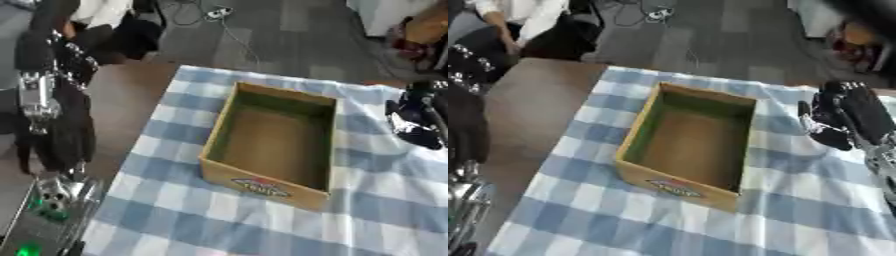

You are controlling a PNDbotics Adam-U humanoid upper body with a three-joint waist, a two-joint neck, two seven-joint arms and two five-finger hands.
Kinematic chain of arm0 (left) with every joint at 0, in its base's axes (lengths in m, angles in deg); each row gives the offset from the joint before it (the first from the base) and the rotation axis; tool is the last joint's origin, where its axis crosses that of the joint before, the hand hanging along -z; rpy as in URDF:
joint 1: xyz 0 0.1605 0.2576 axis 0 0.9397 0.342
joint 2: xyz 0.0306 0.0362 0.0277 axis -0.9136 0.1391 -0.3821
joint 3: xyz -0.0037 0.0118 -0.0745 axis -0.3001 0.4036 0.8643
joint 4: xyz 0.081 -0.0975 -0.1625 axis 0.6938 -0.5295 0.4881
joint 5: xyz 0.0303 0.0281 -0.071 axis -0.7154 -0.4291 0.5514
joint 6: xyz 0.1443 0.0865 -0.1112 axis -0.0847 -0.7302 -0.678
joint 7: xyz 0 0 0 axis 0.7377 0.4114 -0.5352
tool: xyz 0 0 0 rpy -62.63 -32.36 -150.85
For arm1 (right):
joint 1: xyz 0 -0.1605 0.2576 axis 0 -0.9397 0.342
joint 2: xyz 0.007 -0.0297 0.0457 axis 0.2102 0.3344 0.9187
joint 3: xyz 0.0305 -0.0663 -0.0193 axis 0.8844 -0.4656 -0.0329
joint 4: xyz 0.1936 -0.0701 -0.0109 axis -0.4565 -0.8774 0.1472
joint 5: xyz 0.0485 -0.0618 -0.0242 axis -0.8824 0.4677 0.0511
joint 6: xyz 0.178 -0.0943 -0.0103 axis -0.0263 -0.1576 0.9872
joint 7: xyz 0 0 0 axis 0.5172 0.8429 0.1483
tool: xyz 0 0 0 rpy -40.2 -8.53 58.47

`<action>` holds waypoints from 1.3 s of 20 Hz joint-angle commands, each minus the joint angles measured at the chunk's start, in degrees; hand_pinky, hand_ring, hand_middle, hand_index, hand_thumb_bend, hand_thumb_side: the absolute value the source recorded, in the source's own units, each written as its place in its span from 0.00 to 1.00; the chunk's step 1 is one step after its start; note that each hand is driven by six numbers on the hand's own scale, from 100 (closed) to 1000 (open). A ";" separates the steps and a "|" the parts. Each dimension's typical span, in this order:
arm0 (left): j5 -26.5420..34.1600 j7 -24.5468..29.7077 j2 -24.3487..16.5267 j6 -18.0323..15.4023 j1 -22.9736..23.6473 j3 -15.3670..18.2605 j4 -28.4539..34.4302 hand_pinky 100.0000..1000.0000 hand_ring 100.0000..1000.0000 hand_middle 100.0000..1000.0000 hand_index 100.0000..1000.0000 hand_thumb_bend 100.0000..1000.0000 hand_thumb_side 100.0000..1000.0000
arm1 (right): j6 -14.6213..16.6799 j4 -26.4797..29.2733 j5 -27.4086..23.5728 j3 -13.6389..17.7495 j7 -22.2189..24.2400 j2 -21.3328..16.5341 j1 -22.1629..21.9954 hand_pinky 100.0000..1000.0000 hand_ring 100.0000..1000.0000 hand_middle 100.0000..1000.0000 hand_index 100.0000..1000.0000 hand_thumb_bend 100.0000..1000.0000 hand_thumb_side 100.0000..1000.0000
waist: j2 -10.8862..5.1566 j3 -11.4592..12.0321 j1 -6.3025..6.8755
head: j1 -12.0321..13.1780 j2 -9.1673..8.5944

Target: Pick up objects on the table and place them in the box.

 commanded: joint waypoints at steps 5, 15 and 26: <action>-0.19 0.36 -0.78 -0.07 -0.55 -0.08 0.95 0.58 0.71 0.92 1.00 0.23 1.00 | 2.35 2.04 -0.75 -1.93 2.20 0.97 5.18 0.00 0.00 0.00 0.03 0.00 0.83 | -1.41 0.46 -0.23 | 0.24 0.36; -0.32 0.53 -0.08 -0.37 -1.42 -0.22 0.95 0.58 0.71 0.92 1.00 0.24 1.00 | 5.15 1.35 -0.38 -4.38 4.57 6.73 9.63 0.00 0.00 0.00 0.03 0.00 0.84 | -1.24 1.75 -0.69 | 0.84 1.98; -1.16 0.84 1.66 -1.22 -3.94 -0.40 0.95 0.59 0.71 0.92 1.00 0.24 0.99 | 7.36 -0.57 -0.19 -5.47 5.54 11.28 12.25 0.00 0.00 0.00 0.03 0.00 0.84 | -0.20 4.16 -1.59 | 0.83 1.87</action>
